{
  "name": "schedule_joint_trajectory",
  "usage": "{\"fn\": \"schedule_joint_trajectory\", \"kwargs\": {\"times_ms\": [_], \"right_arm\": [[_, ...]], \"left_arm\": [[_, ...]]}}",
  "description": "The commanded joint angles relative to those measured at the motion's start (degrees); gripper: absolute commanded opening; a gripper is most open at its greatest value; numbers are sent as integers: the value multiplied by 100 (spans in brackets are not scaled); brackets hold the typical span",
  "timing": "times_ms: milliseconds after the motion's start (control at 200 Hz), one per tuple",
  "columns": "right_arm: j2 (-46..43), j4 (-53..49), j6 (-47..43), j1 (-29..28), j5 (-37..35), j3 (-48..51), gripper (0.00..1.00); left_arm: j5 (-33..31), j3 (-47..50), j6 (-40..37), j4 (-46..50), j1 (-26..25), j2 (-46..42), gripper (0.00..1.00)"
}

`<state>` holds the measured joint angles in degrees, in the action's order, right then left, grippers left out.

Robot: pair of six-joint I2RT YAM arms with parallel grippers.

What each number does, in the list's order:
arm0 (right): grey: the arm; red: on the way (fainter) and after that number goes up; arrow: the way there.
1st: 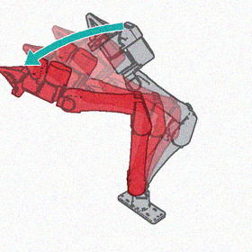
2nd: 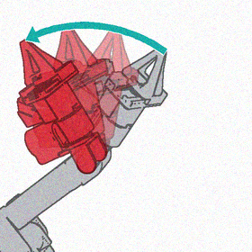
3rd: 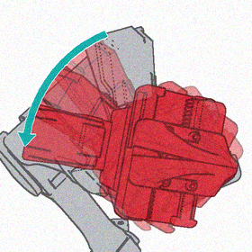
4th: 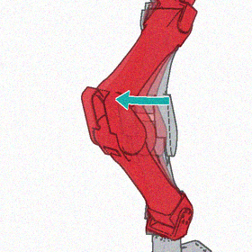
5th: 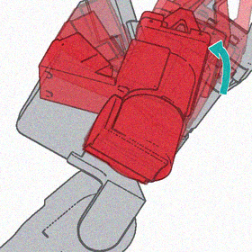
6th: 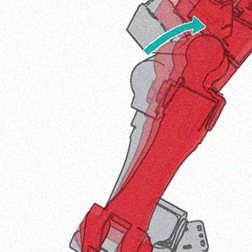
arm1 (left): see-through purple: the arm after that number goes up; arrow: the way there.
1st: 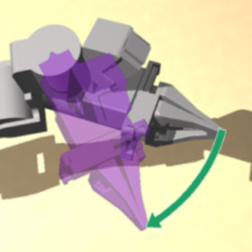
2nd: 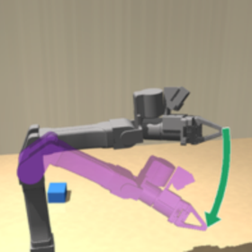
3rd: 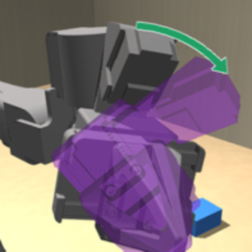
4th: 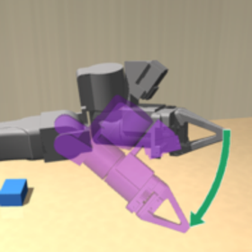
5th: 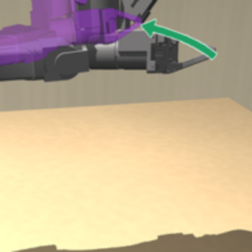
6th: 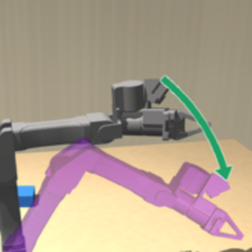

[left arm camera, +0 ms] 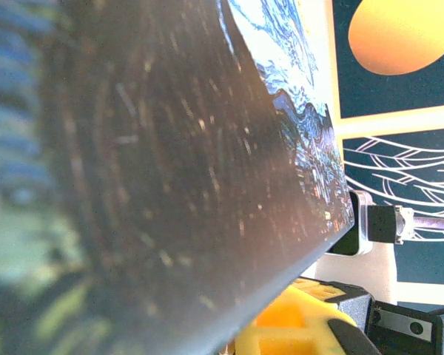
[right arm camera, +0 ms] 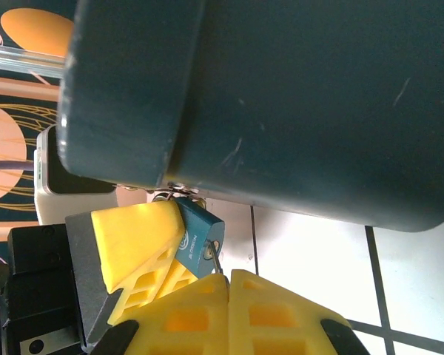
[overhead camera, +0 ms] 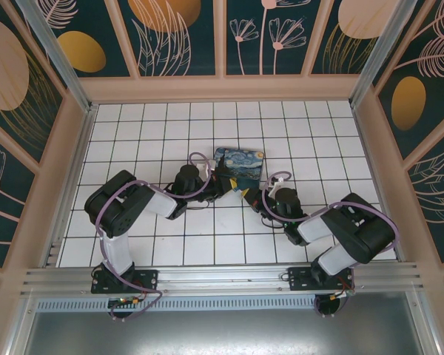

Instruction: Unlock a padlock with a key

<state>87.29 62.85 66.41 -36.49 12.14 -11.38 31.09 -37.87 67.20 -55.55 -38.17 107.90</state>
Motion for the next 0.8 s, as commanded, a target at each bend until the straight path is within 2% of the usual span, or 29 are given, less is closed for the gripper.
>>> {"fn": "schedule_joint_trajectory", "kwargs": {"times_ms": [0, 791], "right_arm": [[41, 276, 5, 41, 95, -119, 0], [155, 359, 30, -139, 166, -292, 0]], "left_arm": [[154, 12, 32, -395, 35, -148, 0], [146, -26, 58, -395, 35, -87, 0]]}}
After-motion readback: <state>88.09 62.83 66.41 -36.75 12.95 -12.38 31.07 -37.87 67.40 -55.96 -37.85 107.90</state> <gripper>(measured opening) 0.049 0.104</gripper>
